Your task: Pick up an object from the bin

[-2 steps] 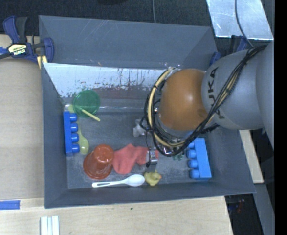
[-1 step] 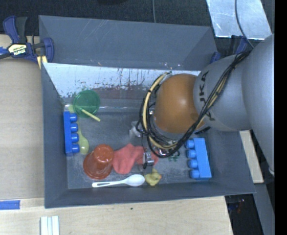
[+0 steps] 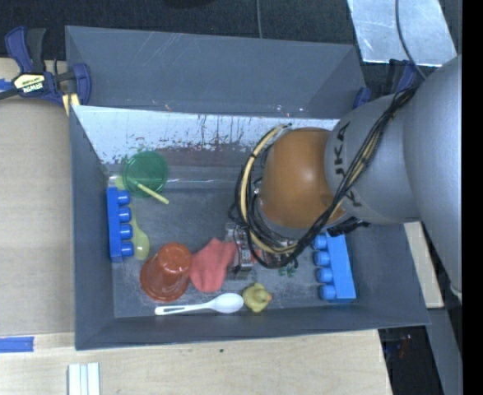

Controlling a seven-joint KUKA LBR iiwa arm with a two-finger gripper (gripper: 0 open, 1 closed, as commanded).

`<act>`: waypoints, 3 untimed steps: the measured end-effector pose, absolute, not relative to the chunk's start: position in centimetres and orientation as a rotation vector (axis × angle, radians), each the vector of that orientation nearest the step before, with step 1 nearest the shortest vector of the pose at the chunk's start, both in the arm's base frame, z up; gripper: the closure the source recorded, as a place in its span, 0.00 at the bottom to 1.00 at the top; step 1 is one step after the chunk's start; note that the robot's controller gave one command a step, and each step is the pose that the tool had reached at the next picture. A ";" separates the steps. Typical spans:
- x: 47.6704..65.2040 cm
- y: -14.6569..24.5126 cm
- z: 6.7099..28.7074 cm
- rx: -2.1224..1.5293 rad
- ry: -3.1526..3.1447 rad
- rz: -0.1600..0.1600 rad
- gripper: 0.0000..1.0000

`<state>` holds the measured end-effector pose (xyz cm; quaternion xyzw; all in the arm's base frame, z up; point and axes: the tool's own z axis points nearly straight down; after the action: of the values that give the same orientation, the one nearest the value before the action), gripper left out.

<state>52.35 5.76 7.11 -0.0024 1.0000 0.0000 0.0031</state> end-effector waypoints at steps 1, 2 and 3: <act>52.3 5.8 7.1 -0.005 3.136 0.000 1.00; 52.1 5.7 10.1 -0.006 3.141 0.000 1.00; 52.2 5.7 14.7 -0.006 3.140 0.000 1.00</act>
Offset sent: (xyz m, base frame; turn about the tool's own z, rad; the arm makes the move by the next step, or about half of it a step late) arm 0.0000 0.0001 0.0623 0.0014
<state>52.16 5.70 14.70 -0.0019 1.0000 -0.0001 0.0010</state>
